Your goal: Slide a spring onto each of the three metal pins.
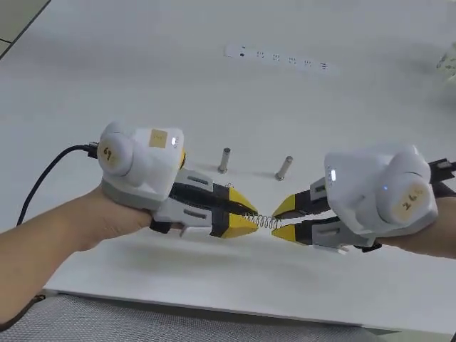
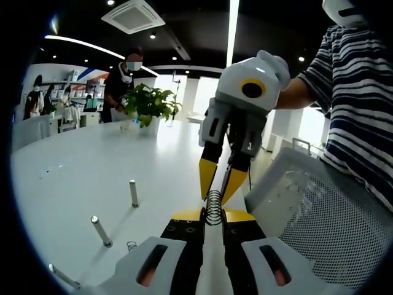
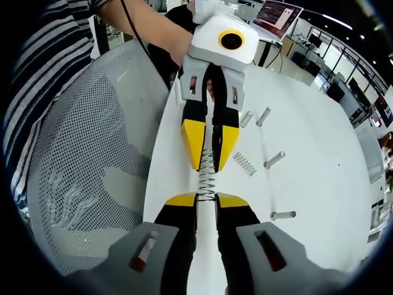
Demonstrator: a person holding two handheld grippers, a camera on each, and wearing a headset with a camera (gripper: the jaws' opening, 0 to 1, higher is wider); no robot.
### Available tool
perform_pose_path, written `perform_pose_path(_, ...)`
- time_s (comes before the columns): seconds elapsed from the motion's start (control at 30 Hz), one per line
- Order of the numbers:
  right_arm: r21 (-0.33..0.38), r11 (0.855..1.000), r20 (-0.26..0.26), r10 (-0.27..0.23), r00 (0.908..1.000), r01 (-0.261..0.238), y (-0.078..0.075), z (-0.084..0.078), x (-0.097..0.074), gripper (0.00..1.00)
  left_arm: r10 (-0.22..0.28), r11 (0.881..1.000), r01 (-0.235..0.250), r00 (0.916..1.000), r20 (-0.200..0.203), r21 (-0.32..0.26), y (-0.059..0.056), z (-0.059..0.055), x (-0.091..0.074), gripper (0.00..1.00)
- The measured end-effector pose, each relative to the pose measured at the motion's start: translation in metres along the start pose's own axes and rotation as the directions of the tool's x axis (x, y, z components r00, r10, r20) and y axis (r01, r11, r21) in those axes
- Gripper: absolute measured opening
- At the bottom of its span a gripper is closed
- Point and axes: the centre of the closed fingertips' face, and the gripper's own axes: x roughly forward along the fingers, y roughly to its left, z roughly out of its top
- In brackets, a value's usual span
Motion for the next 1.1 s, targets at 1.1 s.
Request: perform_pose_path(1.1,-0.098,0.995,0.157,0.015,0.9875,0.001,-0.003,0.059,-0.011,0.12,0.014,1.000,-0.014,0.9992,-0.037,0.002,-0.001,-0.012,-0.003,0.08)
